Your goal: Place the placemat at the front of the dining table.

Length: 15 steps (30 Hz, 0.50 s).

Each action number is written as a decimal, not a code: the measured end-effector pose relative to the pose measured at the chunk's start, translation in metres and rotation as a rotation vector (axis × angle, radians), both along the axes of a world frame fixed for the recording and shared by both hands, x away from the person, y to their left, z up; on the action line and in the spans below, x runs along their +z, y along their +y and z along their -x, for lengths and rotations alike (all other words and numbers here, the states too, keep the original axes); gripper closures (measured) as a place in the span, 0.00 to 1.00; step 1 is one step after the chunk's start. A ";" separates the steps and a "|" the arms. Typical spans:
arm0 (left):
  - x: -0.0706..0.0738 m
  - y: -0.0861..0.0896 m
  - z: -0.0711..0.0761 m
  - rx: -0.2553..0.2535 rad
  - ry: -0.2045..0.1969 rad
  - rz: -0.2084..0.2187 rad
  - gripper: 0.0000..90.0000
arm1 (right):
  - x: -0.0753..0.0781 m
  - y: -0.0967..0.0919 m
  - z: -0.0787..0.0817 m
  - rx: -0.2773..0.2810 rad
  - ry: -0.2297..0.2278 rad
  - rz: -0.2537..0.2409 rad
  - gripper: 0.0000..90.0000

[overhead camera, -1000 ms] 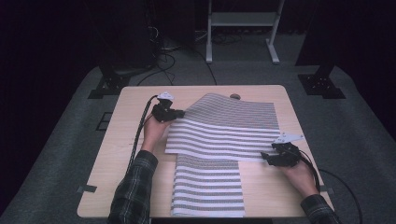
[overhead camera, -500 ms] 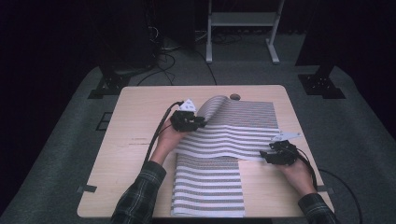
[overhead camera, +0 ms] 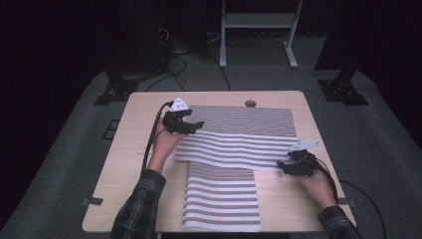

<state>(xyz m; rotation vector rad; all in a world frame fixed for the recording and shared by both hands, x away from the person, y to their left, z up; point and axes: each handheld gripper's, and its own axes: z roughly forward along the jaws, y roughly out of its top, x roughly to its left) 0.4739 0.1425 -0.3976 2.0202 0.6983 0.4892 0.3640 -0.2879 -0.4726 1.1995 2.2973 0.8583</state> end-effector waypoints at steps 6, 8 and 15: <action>-0.007 0.025 0.016 -0.003 0.059 0.002 0.27 | 0.006 -0.006 0.001 -0.021 -0.011 -0.008 0.59; -0.010 0.032 0.026 -0.010 0.059 0.002 0.38 | 0.008 -0.011 0.003 -0.027 -0.015 -0.022 0.66; -0.023 0.055 0.061 -0.025 0.122 0.000 0.61 | 0.009 -0.023 0.014 -0.041 -0.033 -0.022 0.81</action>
